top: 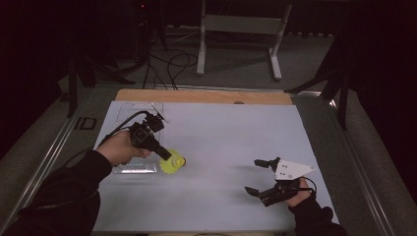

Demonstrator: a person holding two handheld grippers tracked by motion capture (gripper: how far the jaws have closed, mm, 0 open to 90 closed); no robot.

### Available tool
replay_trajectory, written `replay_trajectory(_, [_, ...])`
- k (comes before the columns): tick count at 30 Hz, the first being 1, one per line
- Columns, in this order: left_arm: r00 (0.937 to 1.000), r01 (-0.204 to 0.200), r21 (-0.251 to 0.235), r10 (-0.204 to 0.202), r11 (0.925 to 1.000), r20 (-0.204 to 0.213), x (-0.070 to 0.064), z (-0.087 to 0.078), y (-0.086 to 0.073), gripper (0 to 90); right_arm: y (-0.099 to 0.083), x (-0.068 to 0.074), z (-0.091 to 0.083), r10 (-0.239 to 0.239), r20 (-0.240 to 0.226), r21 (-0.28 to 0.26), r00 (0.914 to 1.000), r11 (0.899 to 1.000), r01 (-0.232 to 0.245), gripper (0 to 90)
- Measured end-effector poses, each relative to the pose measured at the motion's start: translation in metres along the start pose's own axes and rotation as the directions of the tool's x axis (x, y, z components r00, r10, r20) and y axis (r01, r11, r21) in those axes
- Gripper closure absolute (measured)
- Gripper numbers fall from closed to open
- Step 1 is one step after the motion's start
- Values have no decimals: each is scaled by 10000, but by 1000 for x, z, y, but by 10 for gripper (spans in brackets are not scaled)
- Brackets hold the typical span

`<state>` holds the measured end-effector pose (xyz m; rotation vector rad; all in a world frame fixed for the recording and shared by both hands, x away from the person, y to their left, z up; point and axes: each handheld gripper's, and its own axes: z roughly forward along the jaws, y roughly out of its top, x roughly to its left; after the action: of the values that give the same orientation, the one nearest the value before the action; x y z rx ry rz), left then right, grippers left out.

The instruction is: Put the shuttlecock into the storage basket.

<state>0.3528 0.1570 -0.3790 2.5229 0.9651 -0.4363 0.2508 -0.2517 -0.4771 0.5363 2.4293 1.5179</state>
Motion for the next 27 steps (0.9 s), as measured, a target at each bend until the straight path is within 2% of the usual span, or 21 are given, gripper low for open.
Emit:
replay_trajectory(3, [9996, 251, -69, -252, 9997, -108, 7, -11, -7, 900, -6, -3, 2, 339, 38, 74, 9994, 9994, -339, 92])
replay_trajectory(7, [9970, 683, -58, -685, 9976, -361, 19, -24, -18, 900, -12, -6, 2, 516, 158, 13, 9985, 9987, -516, 92])
replay_trajectory(12, [9889, 1285, -160, -1293, 9916, -735, 32, -42, -34, 900, -16, -7, 5, 526, 101, -84, 9986, 9986, -525, 105])
replay_trajectory(17, [9757, 1891, -224, -1904, 9817, -1087, 46, -58, -51, 900, -18, -7, 7, 606, 7, -30, 9982, 9982, -606, 112])
replay_trajectory(21, [9608, 2449, -210, -2455, 9693, -1288, 60, -69, -66, 900, -17, -6, 7, 607, -10, 33, 9982, 9982, -607, 108])
replay_trajectory(22, [9608, 2449, -210, -2455, 9693, -1288, 60, -69, -66, 900, -17, -6, 7, 607, -10, 33, 9982, 9982, -607, 108])
replay_trajectory(24, [9505, 2776, -139, -2768, 9606, -1410, 68, -73, -74, 900, -18, -7, 7, 654, -22, 12, 9979, 9979, -654, 108])
replay_trajectory(27, [9394, 3064, -50, -3032, 9519, -1599, 75, -79, -83, 900, -18, -8, 7, 677, -11, 5, 9977, 9977, -677, 108])
